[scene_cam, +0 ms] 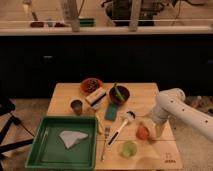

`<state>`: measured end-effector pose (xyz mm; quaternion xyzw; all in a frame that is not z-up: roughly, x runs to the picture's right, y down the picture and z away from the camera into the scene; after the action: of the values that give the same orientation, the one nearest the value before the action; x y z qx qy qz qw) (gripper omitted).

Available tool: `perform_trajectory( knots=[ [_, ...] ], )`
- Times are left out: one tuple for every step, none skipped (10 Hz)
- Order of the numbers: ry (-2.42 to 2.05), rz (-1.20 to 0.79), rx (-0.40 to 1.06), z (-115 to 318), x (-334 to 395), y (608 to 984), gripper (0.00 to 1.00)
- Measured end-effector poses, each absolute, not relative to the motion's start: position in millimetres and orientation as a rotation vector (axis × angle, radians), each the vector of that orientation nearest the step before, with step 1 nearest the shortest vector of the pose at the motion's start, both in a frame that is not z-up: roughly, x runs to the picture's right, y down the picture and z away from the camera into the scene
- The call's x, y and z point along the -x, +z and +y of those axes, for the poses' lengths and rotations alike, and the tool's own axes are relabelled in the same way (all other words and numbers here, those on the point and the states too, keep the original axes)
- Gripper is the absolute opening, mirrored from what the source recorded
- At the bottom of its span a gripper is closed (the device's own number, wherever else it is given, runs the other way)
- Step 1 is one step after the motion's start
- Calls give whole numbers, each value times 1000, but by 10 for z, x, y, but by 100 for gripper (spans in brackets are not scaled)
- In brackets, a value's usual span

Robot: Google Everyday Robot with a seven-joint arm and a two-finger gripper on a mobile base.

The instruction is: Place apple in metal cup

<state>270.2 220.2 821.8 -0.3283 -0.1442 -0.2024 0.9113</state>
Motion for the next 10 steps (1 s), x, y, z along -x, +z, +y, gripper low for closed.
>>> perform_trajectory(
  knots=[
    [-448,-323,671,2214,-2664,8162,80],
    [-479,-351,664,2219,-2613,8120,80],
    [-505,-375,659,2225,-2580,8079,80],
    [-543,-409,653,2256,-2540,8024,80],
    [-588,-446,651,2279,-2465,7983,80],
    [-639,-483,647,2303,-2378,7947,80],
    [-681,-516,642,2314,-2306,7922,80],
    [-718,-542,642,2347,-2275,7889,80],
    [-771,-567,643,2401,-2232,7854,80],
    [-795,-569,646,2416,-2205,7850,80]
  ],
)
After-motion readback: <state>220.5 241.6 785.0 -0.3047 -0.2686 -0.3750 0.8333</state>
